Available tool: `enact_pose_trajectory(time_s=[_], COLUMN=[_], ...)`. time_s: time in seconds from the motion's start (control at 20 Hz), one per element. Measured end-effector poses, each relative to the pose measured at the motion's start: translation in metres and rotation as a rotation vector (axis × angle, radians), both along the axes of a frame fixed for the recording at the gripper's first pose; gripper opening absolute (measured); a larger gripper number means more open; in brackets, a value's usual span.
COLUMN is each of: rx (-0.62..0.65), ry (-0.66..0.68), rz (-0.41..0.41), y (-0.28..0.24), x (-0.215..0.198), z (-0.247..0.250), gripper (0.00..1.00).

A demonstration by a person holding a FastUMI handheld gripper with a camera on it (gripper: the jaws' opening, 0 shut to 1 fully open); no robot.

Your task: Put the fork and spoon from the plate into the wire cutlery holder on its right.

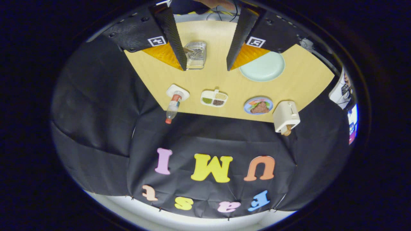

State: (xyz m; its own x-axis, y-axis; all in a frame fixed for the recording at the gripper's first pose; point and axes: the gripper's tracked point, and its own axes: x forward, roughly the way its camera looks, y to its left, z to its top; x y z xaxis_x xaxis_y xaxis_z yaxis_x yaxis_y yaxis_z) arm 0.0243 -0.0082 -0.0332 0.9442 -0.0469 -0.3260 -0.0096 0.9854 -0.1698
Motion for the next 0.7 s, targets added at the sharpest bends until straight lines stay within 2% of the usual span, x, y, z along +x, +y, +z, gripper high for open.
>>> enact_pose_trajectory(time_s=[0.15,0.2,0.4,0.6,0.7], rx=[0.032,0.038,0.064,0.069,0.046], ry=[-0.103,-0.136,-0.266,-0.310,-0.371], rz=[0.019,0.024,0.035,0.043,0.004], y=[0.017,0.019,0.020,0.019,0.007], x=[-0.039,-0.052,-0.106,-0.151,-0.167], z=[0.009,0.011,0.021,0.012,0.017], gripper=[0.92,0.94,0.96,0.96,0.96])
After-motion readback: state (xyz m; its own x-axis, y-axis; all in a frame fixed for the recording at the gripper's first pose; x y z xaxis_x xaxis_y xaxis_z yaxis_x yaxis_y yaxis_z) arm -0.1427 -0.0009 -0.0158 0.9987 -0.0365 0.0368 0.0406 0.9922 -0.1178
